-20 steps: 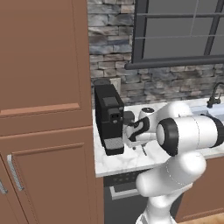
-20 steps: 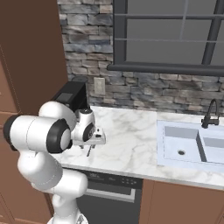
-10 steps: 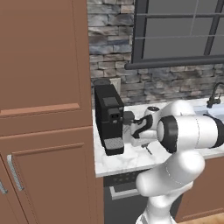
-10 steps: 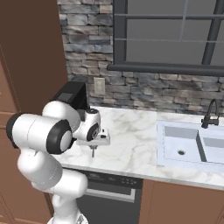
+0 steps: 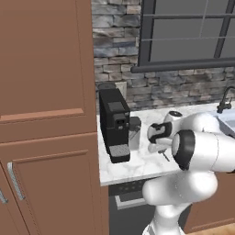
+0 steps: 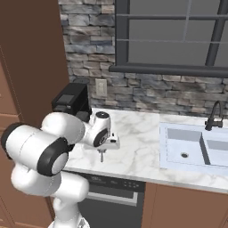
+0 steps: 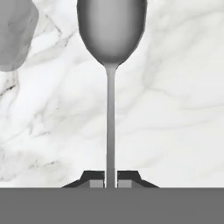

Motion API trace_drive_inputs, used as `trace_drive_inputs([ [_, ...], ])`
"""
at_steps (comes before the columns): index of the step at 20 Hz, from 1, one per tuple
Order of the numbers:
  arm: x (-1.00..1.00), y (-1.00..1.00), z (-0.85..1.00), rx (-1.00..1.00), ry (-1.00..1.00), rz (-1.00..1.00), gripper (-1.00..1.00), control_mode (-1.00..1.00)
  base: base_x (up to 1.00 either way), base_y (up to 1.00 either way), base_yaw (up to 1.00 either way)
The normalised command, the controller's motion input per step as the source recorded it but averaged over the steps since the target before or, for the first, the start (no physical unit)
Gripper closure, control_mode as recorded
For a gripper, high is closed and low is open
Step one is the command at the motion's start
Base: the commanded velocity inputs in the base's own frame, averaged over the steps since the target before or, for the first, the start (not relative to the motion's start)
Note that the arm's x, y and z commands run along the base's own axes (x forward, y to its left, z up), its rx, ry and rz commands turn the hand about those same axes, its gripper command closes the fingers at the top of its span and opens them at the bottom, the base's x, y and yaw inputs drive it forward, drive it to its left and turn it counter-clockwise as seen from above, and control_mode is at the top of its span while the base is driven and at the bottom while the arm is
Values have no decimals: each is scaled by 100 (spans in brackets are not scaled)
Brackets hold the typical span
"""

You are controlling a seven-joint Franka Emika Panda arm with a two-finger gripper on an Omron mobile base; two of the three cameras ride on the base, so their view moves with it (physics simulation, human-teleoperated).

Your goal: Take the fork and place it on the left side of the plate. Then take the spoon and place it on the right side of the plate. Make sure they're directly next to the plate.

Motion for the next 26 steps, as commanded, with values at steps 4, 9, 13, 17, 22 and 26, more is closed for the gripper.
trace_drive_inputs([
  [4,-26,-26,73,0,-22,1,100,-100,0,0,0],
  [9,-25,-25,80,-1,-24,0,100,-100,0,0,0],
  [13,-13,-29,80,-2,-19,0,100,-100,0,0,0],
  [17,-20,-23,76,-2,-14,1,100,-100,0,0,0],
  [22,-21,-12,76,0,-8,0,100,-100,0,0,0],
  [26,-24,-7,62,0,-5,0,100,-100,0,0,0],
])
